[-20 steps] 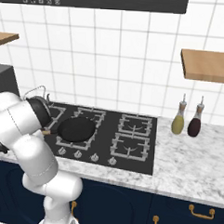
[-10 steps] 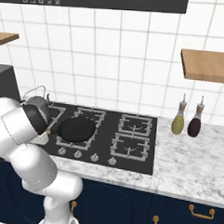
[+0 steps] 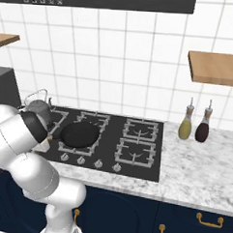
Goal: Pick the kettle from the counter and place it on a stove burner. Then turn the burner on.
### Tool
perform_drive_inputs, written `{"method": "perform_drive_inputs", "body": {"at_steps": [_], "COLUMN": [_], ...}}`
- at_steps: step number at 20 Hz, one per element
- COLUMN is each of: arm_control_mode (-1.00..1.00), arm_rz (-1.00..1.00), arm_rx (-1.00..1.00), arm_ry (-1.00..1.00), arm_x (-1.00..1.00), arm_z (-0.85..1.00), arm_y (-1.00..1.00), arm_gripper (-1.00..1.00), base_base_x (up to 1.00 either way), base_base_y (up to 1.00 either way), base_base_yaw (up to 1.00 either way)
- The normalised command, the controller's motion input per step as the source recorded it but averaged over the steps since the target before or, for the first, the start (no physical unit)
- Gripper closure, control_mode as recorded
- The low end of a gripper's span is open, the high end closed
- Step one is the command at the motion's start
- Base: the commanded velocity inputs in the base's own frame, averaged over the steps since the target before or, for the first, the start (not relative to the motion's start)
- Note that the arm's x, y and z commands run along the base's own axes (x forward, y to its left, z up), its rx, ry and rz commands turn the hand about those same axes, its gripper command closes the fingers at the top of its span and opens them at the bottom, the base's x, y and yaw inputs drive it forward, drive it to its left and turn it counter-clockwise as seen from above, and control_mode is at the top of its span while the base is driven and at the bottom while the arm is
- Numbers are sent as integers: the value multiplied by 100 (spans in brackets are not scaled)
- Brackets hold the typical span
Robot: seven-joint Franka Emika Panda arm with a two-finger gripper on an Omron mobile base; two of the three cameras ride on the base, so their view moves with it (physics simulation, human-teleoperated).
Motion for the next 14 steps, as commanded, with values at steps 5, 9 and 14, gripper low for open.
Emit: {"method": "perform_drive_inputs", "body": {"at_steps": [5, 9, 14], "arm_control_mode": [-100, -100, -100], "arm_rz": [8, 24, 31], "arm_rx": [0, -1, -3], "arm_ry": [4, 4, 5], "arm_x": [9, 22, 3], "arm_z": [-4, -21, -27], "arm_y": [-2, -17, -20], "arm_gripper": [100, 100, 100], "base_base_x": [0, 0, 0], "base_base_y": [0, 0, 0], "base_base_yaw": [0, 0, 0]}}
